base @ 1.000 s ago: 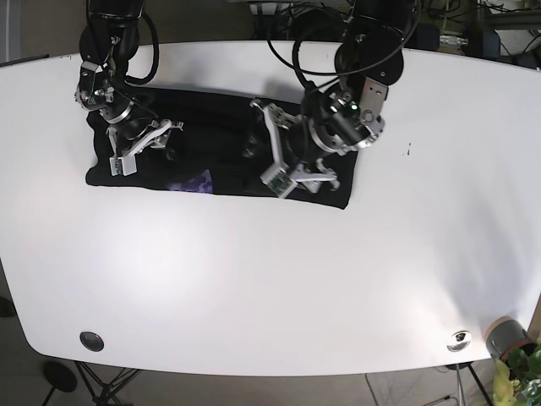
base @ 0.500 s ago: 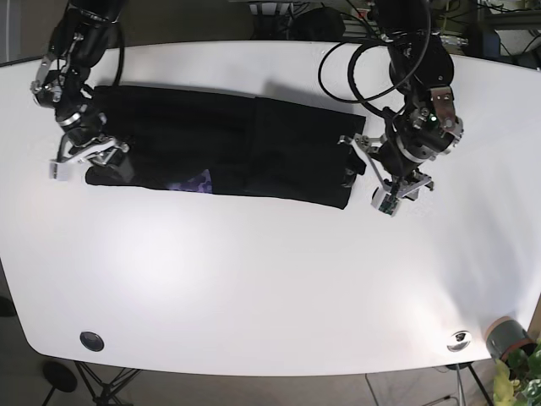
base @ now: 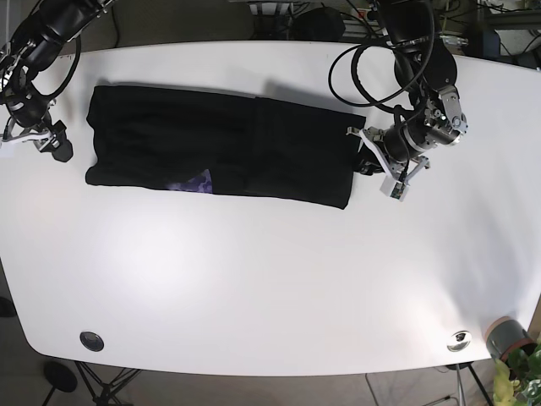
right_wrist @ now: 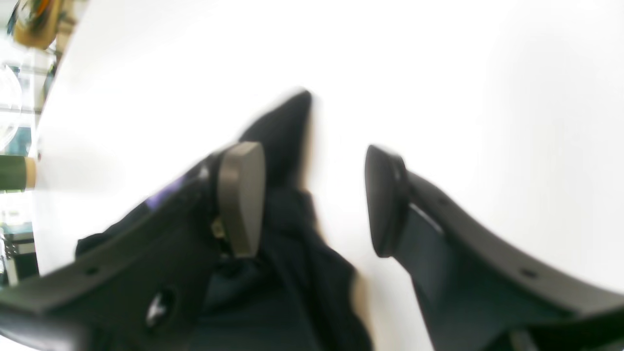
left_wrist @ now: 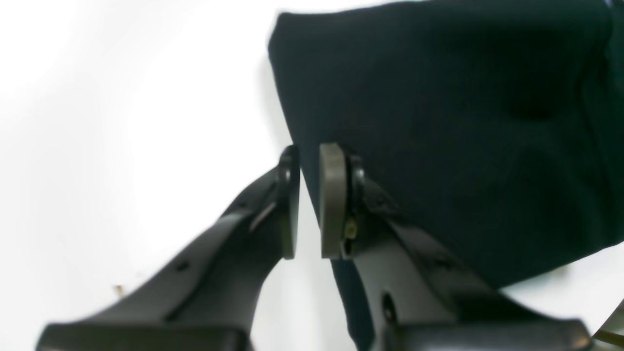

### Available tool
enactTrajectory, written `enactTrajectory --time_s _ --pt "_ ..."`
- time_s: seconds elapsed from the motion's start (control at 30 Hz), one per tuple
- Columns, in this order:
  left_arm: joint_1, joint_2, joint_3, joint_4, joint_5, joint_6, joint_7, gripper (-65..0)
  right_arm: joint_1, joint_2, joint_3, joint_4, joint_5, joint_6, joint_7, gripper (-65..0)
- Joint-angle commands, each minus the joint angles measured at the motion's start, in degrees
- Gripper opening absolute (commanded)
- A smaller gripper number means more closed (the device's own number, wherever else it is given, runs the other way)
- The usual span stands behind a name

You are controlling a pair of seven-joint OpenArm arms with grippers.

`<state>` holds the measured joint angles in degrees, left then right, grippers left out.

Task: Fold the T-shirt properly

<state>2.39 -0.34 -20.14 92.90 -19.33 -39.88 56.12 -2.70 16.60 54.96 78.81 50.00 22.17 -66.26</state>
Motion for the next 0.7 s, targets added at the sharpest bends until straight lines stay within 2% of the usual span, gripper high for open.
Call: enactTrajectory --time_s 0.0,0.03,0.17,0.27,0.37,0.53,0.67 --pt "-0.8 -0.3 0.0 -1.1 -0.8 -0.1 -1.0 -59.4 0.6 1.9 0.1 -2.4 1.7 0.55 0.8 -33.1" --pt "-0.8 -0.3 0.0 -2.0 -0.8 -0.1 -1.1 -59.4 0.5 2.0 0.1 -3.9 1.7 0.73 0.9 -33.1" --pt "-0.9 -0.3 0.2 -4.1 -0.7 -0.1 -1.2 -59.4 0.3 1.6 -0.1 -6.4 1.7 4.77 0.9 -33.3" --pt "-0.9 -0.3 0.2 -4.5 -0.4 -0.1 -1.3 -59.4 -0.2 -0.3 -0.3 -6.5 1.6 6.35 0.7 -33.5" --pt "-0.9 -0.3 0.2 -5.2 -0.4 -0.1 -1.3 -59.4 -0.4 -2.1 -0.7 -6.1 1.6 6.35 0.6 -33.3" --pt "-0.9 -1.7 0.2 -5.2 -0.5 -0.1 -1.3 -59.4 -0.6 -3.5 -6.8 -3.8 1.6 6.44 0.9 -33.5" --pt "-0.8 -1.8 0.2 -5.2 -0.5 -0.1 -1.3 -59.4 -0.6 -5.0 -7.8 -1.9 1.6 6.44 0.9 -33.3"
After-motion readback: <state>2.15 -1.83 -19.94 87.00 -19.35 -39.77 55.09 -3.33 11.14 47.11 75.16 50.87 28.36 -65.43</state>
